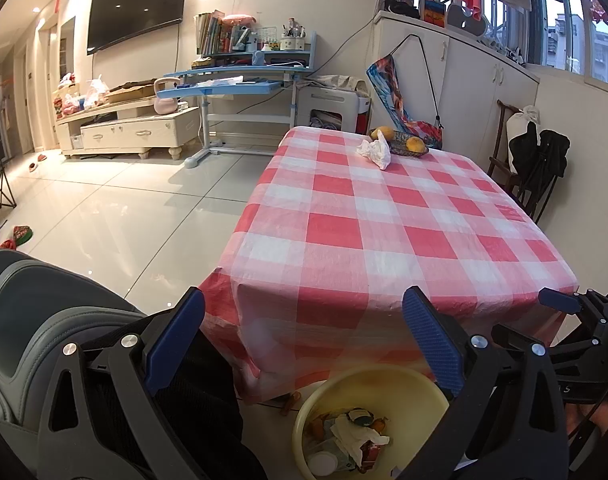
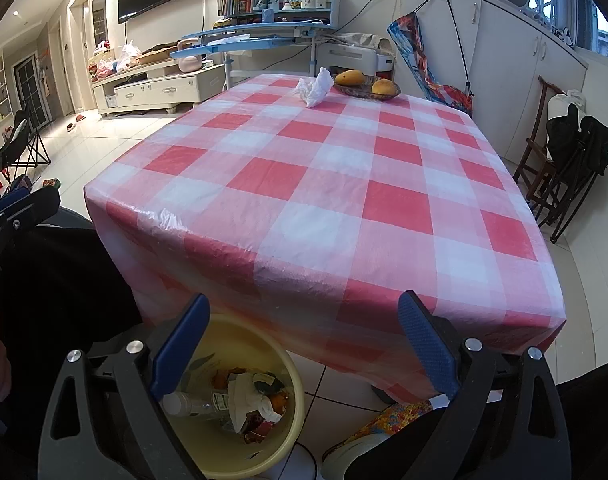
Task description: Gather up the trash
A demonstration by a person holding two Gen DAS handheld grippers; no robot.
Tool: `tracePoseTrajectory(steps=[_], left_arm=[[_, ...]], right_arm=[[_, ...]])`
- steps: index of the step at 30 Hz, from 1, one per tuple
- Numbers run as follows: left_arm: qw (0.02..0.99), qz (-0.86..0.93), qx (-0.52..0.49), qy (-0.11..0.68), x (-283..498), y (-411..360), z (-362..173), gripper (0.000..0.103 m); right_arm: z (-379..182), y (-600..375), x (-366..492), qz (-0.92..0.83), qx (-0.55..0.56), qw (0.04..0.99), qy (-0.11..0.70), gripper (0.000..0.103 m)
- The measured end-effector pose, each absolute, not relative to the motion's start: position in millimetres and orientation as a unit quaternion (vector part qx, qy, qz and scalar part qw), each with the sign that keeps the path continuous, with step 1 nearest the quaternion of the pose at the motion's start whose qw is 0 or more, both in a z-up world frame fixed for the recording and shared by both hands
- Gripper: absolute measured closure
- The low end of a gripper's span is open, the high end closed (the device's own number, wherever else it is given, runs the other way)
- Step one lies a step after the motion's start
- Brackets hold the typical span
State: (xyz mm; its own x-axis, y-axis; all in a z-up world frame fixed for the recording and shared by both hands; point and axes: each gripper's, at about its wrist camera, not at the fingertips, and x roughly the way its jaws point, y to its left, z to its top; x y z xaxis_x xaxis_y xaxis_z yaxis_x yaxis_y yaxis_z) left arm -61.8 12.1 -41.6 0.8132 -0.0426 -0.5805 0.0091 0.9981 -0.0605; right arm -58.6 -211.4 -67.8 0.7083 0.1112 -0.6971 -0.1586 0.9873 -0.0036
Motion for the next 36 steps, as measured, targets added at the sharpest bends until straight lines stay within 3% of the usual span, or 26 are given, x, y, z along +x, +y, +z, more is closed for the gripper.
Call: tracePoseTrajectory(steps=[20,36], left_arm=[[0.953,0.008,-0.072,0.295,-65,28,-38,0.007],[0.949,0.031,-0.091,0.301,-53,35,-42,0.007]], right_arm=[[-41,-205,-42,0.102,-0.025,0.933,0.344,0.012],[-6,-199,160,0.131,0.011,0.918,0.373,0.012]])
